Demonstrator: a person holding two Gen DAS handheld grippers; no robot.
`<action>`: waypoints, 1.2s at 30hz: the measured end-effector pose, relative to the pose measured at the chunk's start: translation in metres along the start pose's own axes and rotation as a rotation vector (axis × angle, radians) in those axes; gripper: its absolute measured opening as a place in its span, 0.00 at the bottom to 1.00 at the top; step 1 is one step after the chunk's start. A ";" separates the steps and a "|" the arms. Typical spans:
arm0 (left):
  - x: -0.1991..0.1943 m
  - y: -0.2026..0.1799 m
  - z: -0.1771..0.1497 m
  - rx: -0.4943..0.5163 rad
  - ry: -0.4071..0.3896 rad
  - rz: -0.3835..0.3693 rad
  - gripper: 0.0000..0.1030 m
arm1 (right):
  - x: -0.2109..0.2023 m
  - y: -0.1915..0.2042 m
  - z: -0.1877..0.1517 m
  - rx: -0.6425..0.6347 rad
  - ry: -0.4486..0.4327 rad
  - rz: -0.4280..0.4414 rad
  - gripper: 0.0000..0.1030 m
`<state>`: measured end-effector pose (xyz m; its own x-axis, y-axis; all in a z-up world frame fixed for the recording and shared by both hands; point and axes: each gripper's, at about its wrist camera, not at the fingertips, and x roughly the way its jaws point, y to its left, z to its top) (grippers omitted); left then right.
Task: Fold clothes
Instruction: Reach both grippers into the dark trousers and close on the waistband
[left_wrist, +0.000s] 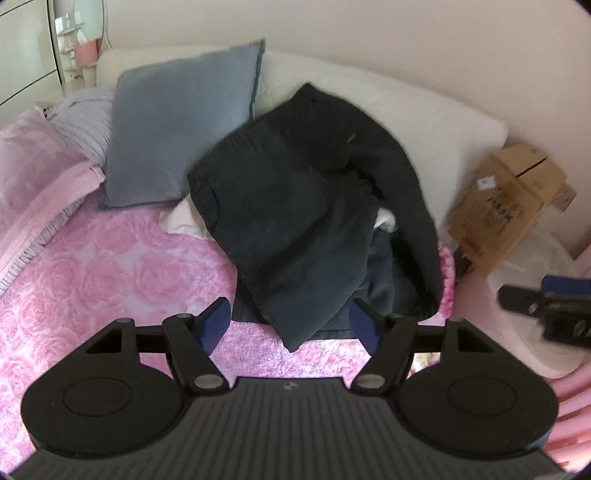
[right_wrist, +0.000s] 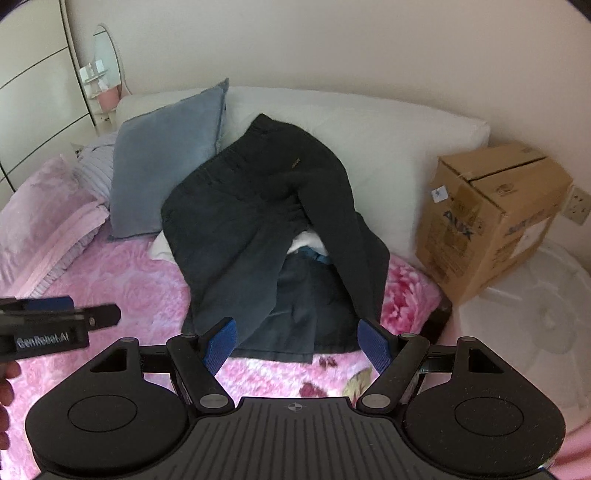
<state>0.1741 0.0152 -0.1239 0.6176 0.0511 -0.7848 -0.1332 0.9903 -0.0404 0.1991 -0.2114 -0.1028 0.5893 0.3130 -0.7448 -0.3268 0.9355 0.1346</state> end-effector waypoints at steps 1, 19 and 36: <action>0.010 0.000 0.001 -0.007 0.013 0.004 0.66 | 0.008 -0.006 0.004 0.001 0.014 0.004 0.73; 0.200 0.032 -0.030 -0.288 0.210 -0.006 0.66 | 0.172 -0.077 0.013 -0.108 0.198 -0.059 0.73; 0.265 0.068 -0.040 -0.617 0.190 -0.254 0.21 | 0.246 -0.078 0.030 -0.279 0.161 -0.064 0.13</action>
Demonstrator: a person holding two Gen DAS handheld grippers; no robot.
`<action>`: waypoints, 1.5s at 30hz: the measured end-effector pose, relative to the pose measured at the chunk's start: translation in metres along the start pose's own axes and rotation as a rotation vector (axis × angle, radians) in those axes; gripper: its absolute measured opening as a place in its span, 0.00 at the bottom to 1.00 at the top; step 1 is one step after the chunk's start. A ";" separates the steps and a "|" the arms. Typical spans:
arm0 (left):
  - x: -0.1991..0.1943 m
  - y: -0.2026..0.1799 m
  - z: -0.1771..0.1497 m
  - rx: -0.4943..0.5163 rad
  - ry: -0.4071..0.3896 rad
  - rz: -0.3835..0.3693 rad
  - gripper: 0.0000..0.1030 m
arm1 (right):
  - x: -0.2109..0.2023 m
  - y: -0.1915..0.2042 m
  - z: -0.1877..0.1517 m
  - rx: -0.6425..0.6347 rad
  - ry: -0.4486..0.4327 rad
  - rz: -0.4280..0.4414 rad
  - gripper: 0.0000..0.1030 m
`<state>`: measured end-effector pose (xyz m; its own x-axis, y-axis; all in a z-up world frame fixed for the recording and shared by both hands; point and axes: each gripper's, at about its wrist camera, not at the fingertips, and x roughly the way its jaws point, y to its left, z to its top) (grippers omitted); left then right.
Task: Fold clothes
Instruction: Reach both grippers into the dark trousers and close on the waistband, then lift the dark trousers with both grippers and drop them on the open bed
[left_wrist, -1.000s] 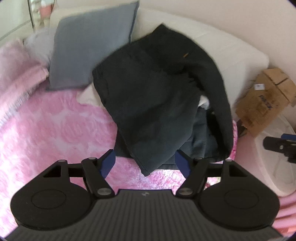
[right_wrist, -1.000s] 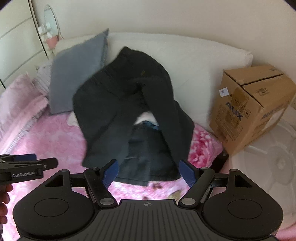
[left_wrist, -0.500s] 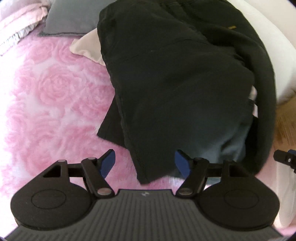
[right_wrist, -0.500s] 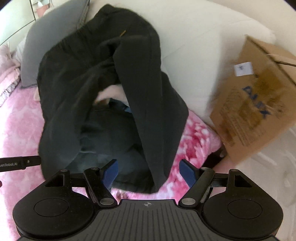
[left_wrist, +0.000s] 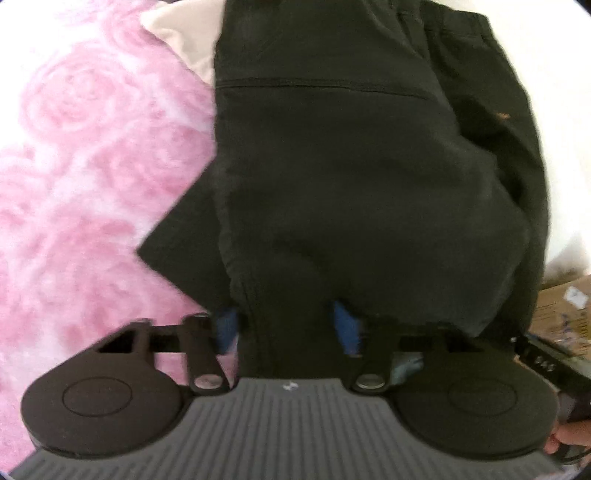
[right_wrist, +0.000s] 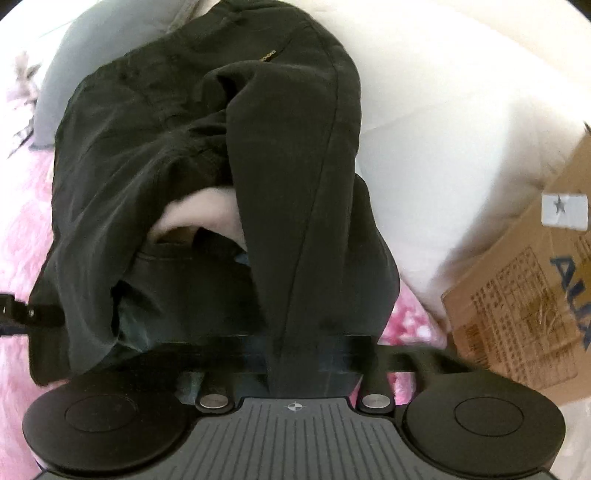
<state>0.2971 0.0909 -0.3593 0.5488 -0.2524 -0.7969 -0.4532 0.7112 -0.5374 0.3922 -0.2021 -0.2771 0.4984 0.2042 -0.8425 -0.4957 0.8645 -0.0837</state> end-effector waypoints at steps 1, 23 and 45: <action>-0.004 -0.005 0.002 0.016 -0.009 0.001 0.07 | -0.003 -0.002 0.001 0.004 -0.001 0.010 0.11; -0.459 -0.057 0.000 0.413 -0.787 0.057 0.04 | -0.361 0.149 -0.001 0.097 -0.829 0.902 0.06; -0.581 0.123 -0.347 -0.217 -0.412 0.795 0.16 | -0.378 0.397 -0.163 -0.624 0.184 0.863 0.66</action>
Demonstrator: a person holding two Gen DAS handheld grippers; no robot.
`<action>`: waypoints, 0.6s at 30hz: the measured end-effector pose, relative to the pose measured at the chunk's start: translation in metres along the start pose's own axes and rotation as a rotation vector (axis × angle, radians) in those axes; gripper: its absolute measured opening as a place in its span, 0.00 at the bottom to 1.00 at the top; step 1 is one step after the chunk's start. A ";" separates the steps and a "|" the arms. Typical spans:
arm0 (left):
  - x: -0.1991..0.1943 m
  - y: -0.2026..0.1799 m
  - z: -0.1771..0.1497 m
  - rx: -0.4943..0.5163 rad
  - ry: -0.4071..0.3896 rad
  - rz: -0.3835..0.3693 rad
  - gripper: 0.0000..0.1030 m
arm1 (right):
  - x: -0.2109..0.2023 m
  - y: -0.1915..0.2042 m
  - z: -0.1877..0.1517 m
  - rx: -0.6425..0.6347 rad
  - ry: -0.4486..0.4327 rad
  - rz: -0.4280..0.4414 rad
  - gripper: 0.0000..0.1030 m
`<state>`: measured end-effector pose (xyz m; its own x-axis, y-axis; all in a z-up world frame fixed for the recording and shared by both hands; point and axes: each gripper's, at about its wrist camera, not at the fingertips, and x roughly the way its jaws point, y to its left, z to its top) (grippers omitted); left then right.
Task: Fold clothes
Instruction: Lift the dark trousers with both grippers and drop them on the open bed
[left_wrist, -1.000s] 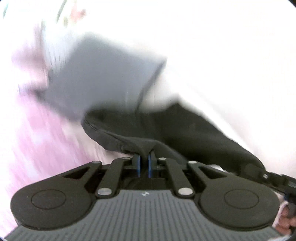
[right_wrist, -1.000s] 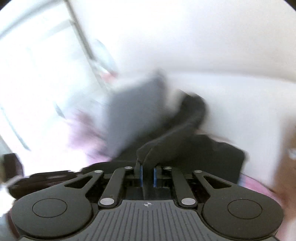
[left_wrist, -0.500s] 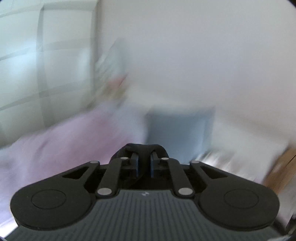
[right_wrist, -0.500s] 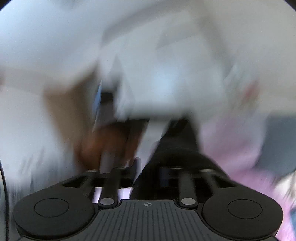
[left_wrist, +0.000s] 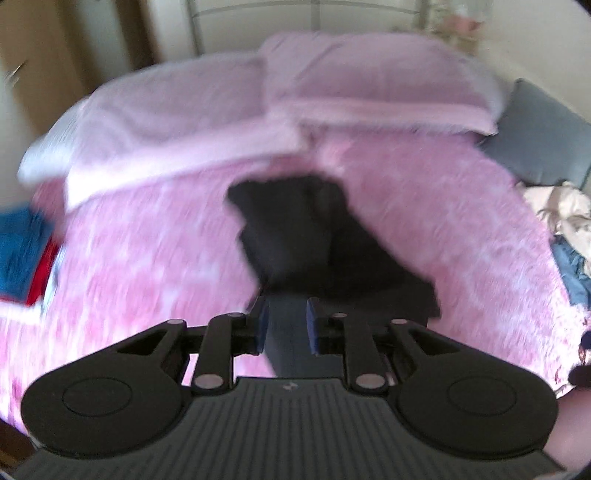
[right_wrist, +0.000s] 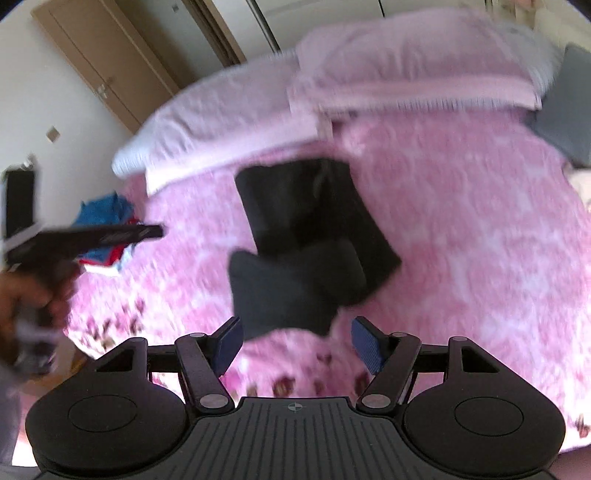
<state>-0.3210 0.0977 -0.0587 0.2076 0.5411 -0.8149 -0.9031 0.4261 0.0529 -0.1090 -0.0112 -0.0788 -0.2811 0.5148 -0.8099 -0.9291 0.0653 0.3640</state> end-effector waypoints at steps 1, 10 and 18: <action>-0.005 -0.002 -0.010 -0.014 0.007 0.008 0.16 | 0.005 -0.003 -0.009 -0.006 0.019 -0.006 0.66; -0.049 -0.026 -0.098 -0.127 0.059 0.070 0.27 | -0.014 -0.002 -0.082 -0.158 0.064 -0.091 0.66; -0.084 -0.053 -0.161 -0.153 0.094 0.128 0.29 | -0.019 -0.002 -0.139 -0.171 0.122 -0.072 0.66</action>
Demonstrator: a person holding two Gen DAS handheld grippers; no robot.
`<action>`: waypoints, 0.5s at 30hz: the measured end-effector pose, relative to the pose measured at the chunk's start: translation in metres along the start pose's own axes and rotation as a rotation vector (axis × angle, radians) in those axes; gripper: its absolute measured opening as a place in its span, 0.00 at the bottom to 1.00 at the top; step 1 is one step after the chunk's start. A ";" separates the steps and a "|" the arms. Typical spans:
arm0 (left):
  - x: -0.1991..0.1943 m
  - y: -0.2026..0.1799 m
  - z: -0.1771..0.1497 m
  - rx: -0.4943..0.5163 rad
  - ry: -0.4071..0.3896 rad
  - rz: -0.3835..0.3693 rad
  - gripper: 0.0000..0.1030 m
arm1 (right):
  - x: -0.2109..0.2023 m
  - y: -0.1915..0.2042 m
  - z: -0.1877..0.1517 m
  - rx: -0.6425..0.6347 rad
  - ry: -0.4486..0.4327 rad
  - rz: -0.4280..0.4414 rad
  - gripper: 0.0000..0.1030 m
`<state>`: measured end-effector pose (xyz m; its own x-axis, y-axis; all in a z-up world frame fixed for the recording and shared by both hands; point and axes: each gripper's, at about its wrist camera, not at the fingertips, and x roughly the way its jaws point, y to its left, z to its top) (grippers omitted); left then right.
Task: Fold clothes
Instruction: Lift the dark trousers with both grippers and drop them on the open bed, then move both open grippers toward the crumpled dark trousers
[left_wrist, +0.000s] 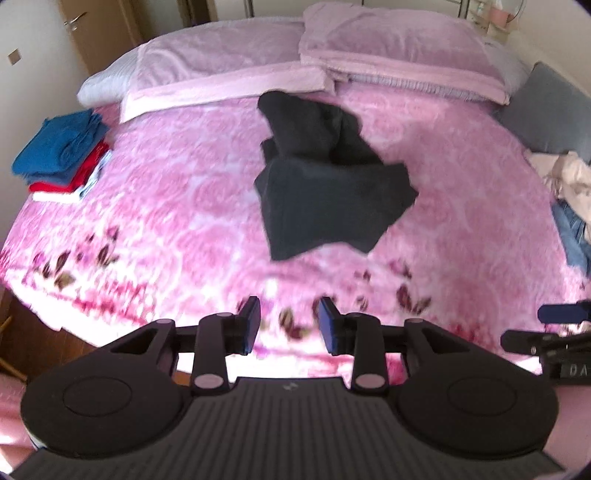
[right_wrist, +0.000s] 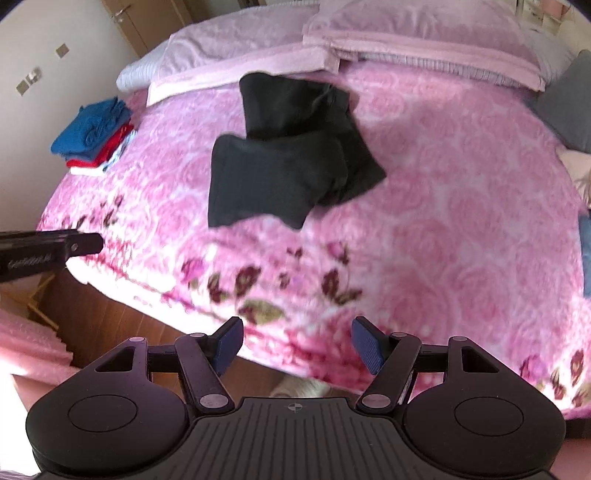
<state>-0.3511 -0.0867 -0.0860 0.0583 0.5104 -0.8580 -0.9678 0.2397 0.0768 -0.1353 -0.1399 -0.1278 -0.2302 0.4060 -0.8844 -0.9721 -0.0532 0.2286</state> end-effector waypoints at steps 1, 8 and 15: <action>-0.004 0.001 -0.006 -0.005 0.002 0.008 0.29 | -0.001 0.002 -0.004 -0.006 0.005 0.000 0.66; -0.033 0.013 -0.023 -0.033 -0.034 0.070 0.34 | -0.002 0.014 -0.008 -0.041 0.005 -0.027 0.66; -0.043 0.029 -0.017 -0.040 -0.072 0.086 0.35 | 0.005 0.024 0.006 -0.050 -0.015 -0.044 0.66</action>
<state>-0.3855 -0.1156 -0.0555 -0.0089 0.5860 -0.8102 -0.9789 0.1604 0.1268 -0.1594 -0.1338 -0.1241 -0.1870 0.4226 -0.8868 -0.9824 -0.0806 0.1688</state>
